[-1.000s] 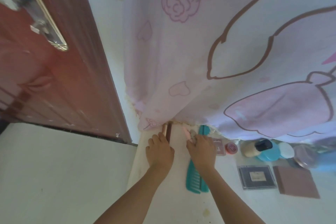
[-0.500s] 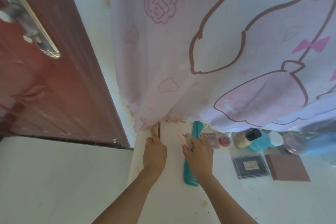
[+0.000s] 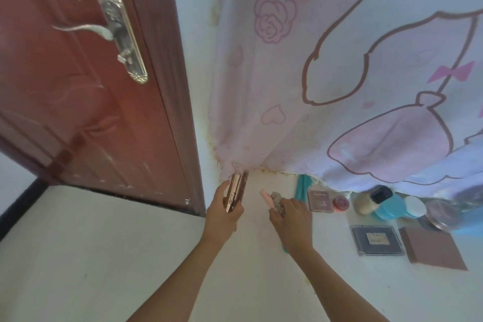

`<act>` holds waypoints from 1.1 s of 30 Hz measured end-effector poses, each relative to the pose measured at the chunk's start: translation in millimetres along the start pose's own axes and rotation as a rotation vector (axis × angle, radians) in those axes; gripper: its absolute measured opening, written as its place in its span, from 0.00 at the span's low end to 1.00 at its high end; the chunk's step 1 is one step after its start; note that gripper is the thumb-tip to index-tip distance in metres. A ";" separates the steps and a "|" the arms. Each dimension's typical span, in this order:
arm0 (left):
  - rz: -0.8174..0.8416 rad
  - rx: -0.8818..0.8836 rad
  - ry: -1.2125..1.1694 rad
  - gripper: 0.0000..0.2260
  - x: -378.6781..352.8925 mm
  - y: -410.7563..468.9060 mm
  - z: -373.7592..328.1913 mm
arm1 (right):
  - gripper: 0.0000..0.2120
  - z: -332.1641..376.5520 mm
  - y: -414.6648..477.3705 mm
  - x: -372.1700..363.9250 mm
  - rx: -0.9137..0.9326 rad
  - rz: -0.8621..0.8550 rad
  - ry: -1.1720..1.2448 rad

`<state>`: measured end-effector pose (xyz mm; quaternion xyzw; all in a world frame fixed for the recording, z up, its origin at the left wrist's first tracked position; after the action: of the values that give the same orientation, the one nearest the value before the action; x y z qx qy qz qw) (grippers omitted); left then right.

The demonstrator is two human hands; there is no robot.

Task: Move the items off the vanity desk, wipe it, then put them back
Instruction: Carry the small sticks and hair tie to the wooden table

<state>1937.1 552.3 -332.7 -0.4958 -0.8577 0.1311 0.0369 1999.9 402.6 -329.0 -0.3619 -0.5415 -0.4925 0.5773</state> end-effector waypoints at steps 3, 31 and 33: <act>-0.103 -0.035 -0.089 0.22 17.0 -16.6 -7.4 | 0.11 14.1 1.8 4.8 0.123 0.091 -0.040; -1.785 -0.214 -0.347 0.19 145.1 -674.6 87.6 | 0.17 226.7 -515.0 103.0 1.860 -0.077 0.582; -1.860 -0.224 -0.349 0.20 150.4 -738.0 99.9 | 0.17 232.6 -578.8 109.6 1.940 -0.056 0.625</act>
<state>1221.2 313.1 -246.0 0.4110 -0.9095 0.0383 -0.0500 1373.6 458.1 -253.1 0.4194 -0.5407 0.0728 0.7256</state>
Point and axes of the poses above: each hand's wrist, its own y-axis towards the middle knuckle, its own x-axis out of the back of the hand, z = x × y, the point moved 3 cm from there along y, towards the middle knuckle, and after that the axes turned 14 degrees about -y, right-handed, at the moved point
